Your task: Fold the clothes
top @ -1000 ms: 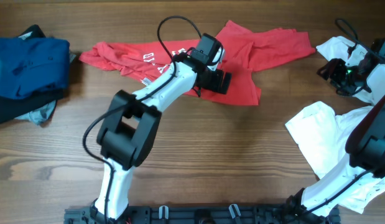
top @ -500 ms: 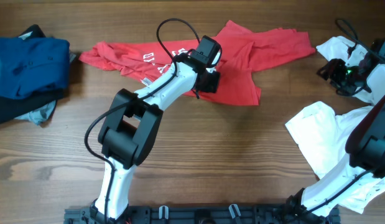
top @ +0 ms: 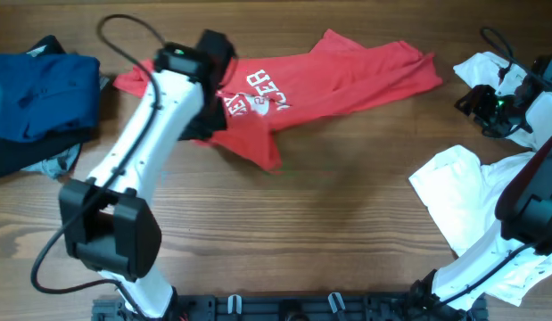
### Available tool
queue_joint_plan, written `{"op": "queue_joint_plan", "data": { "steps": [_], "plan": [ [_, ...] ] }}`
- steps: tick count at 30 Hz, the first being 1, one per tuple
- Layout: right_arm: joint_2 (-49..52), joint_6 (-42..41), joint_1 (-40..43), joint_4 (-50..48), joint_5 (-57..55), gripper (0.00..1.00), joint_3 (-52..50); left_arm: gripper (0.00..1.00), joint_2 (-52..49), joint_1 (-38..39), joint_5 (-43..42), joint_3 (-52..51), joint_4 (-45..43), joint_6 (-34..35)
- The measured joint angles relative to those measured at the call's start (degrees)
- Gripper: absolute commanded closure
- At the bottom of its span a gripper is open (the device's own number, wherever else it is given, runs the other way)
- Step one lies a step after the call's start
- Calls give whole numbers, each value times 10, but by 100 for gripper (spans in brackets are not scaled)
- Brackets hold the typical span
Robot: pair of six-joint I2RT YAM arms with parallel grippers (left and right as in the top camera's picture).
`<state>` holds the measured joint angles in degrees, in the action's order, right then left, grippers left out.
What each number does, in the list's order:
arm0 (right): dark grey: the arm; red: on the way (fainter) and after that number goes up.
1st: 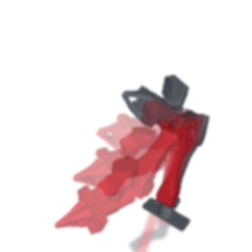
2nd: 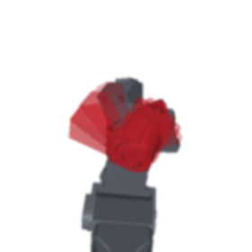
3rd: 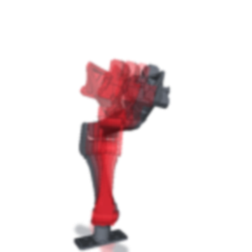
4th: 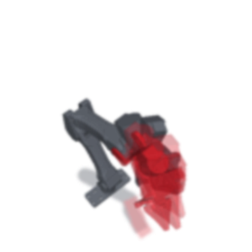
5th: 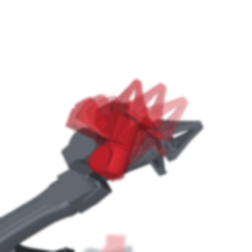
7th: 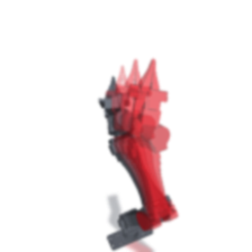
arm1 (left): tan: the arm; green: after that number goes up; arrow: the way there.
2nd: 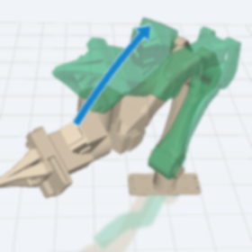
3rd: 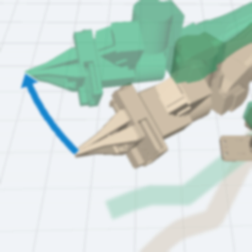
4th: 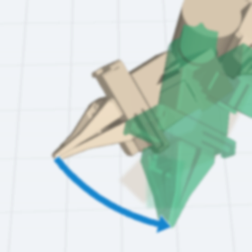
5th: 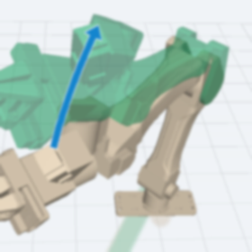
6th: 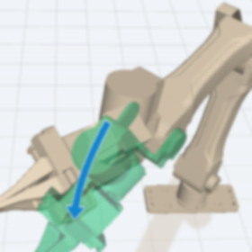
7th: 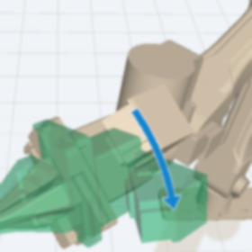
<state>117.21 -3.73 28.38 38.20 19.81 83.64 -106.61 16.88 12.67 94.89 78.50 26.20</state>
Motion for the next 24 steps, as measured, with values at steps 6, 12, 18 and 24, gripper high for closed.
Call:
{"op": "queue_joint_plan", "data": {
  "steps": [6,12,18,24],
  "plan": [
    [0,0,0,0,-2,40,0,33,0,-88,4,0,-58,33],
    [0,0,0,1,-4,40,0,25,0,-89,-33,0,-86,39],
    [0,0,0,4,-4,40,0,27,-3,9,-103,-1,-115,42],
    [0,0,0,11,-4,39,0,28,-134,95,-85,-1,-165,43]
  ]
}}
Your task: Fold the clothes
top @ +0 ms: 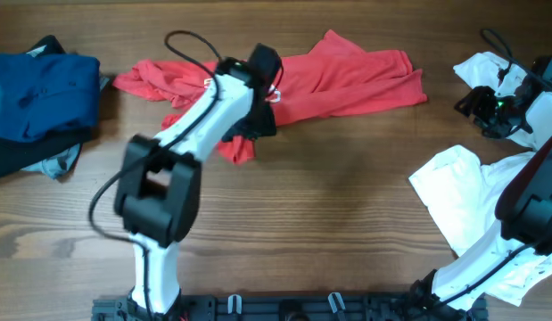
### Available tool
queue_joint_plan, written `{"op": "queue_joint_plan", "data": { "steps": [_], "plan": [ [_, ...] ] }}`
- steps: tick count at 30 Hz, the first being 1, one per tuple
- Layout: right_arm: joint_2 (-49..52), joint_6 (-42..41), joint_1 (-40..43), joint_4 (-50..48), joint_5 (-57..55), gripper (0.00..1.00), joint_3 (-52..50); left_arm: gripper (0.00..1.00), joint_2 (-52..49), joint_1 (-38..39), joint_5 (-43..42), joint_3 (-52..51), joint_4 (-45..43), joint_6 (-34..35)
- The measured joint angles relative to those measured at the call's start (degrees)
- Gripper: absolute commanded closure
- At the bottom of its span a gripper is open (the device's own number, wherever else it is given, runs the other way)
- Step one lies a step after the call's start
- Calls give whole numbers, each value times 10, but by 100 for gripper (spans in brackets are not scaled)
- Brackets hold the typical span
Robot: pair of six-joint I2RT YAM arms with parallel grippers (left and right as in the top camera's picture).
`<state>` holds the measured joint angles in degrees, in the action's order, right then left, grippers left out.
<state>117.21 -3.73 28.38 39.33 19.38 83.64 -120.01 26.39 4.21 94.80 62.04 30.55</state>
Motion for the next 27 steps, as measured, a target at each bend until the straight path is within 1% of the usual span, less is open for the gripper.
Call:
{"op": "queue_joint_plan", "data": {
  "steps": [1,3,6,10,12,15,16,22,24,25,26,27],
  "plan": [
    [0,0,0,1,0,40,0,28,-29,1,10,-1,0,7],
    [0,0,0,1,0,40,0,28,-47,1,30,-3,4,16],
    [0,0,0,1,0,40,0,30,-48,1,61,-4,6,20],
    [0,0,0,3,0,40,0,31,-48,1,81,-4,4,28],
    [0,0,0,3,0,40,0,35,-48,1,89,-4,3,33],
    [0,0,0,3,0,40,0,50,-49,1,105,-4,-2,37],
    [0,0,0,3,0,40,0,53,-49,1,108,-4,-3,40],
    [0,0,0,3,0,40,0,53,-49,1,114,-4,-13,55],
    [0,0,0,3,0,40,0,53,-49,1,116,-10,-28,62],
    [0,0,0,3,0,40,0,59,-49,1,117,-20,-38,63],
    [0,0,0,3,0,40,0,68,-50,1,118,-29,-43,65],
    [0,0,0,3,0,40,0,75,-50,1,119,-33,-45,66]
  ]
}}
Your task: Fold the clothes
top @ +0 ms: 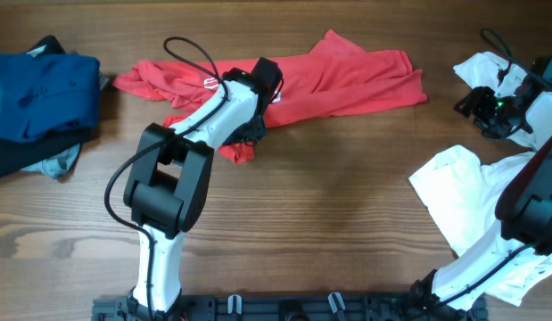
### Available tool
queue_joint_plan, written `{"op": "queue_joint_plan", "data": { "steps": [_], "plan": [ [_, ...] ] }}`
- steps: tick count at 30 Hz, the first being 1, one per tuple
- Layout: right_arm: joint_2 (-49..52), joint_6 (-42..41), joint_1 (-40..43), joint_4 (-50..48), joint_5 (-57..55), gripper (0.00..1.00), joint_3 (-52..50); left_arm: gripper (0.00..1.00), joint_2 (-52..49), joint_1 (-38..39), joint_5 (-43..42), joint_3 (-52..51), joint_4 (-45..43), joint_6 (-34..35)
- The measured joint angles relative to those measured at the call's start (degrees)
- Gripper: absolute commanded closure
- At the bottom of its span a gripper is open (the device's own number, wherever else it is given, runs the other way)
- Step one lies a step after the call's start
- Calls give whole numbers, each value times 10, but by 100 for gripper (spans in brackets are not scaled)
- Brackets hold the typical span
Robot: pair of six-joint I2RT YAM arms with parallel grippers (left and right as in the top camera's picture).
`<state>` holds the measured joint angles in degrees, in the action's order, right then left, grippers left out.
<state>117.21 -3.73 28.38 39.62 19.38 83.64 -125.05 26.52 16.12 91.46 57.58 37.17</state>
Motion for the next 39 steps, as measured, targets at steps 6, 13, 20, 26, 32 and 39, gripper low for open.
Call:
{"op": "queue_joint_plan", "data": {
  "steps": [6,13,20,26,32,39],
  "plan": [
    [0,0,0,0,0,43,0,96,0,0,3,-3,51,7],
    [-12,12,-1,8,-2,45,0,96,174,-17,-3,-2,104,20],
    [-82,53,-111,13,-5,40,1,96,359,-55,-28,-1,228,30],
    [-82,55,-205,10,-60,40,1,96,444,-123,-29,-1,245,31],
    [-82,49,-248,44,-68,40,-24,96,443,-123,-29,-1,245,30],
    [-38,-38,-258,-60,-73,47,-71,96,443,-122,-29,-1,239,31]
  ]
}}
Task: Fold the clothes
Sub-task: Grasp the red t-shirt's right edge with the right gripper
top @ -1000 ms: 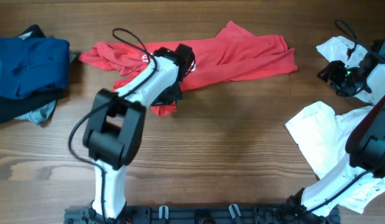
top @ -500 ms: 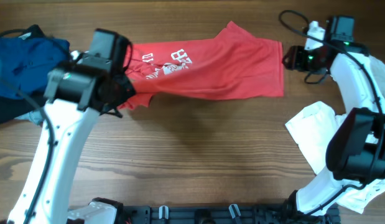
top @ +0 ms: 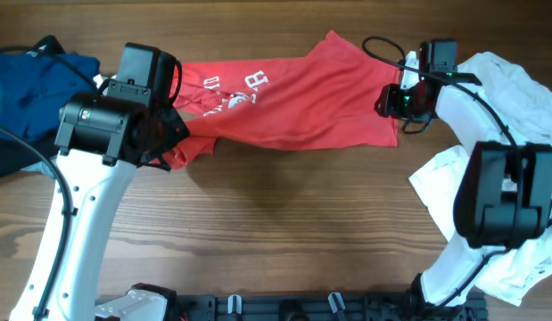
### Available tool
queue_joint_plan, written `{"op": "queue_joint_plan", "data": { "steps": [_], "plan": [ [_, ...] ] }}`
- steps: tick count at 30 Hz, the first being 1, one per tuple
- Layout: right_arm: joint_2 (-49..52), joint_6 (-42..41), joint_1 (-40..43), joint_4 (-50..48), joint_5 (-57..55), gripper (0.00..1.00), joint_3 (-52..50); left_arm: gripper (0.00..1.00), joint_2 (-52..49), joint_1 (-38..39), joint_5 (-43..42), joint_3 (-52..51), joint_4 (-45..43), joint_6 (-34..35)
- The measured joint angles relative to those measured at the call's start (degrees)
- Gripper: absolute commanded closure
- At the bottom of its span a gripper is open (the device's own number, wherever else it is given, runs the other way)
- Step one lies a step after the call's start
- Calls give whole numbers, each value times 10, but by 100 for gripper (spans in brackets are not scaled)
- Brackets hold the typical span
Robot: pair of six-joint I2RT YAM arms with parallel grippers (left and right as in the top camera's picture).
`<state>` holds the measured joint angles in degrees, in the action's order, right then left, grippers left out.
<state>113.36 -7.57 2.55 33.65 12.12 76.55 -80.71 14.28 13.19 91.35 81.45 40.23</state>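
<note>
A red T-shirt (top: 302, 107) with white lettering lies spread across the far middle of the table in the overhead view. Its left end is bunched and drawn up under my left gripper (top: 168, 138), which looks shut on the cloth; the wrist hides the fingers. My right gripper (top: 393, 100) sits at the shirt's right edge, touching it. Whether its jaws are shut does not show.
A blue garment (top: 35, 71) on a dark one is heaped at the far left. White clothes (top: 512, 80) lie at the far right, with more white cloth (top: 445, 192) along the right side toward the near edge. Bare wood (top: 293, 232) fills the near middle.
My left arm moved from the shirt's middle to its left end, and the shirt now lies more opened out with its lettering showing. My right gripper came from the white pile to the shirt's right edge.
My left gripper was first at the shirt's left part, lettering visible. Then it was at the shirt's middle with the cloth folded over, and stayed there. Now it is back at the left end with the shirt spread, and the right gripper, idle before, is at the right edge.
</note>
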Motion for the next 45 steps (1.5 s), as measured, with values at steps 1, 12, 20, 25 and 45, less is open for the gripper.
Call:
{"op": "queue_joint_plan", "data": {
  "steps": [1,12,20,25,45],
  "plan": [
    [9,-11,0,-8,0,47,-2,96,0,0,0,0,-1,0],
    [38,-47,-15,-35,-18,73,-2,96,0,0,0,0,-12,0],
    [39,-48,-17,-24,-32,73,-2,96,0,0,0,0,-14,0],
    [38,-86,-24,2,-95,73,4,96,0,0,0,0,-26,0],
    [21,-73,-23,-12,-104,68,4,96,0,0,0,0,-48,0]
  ]
}}
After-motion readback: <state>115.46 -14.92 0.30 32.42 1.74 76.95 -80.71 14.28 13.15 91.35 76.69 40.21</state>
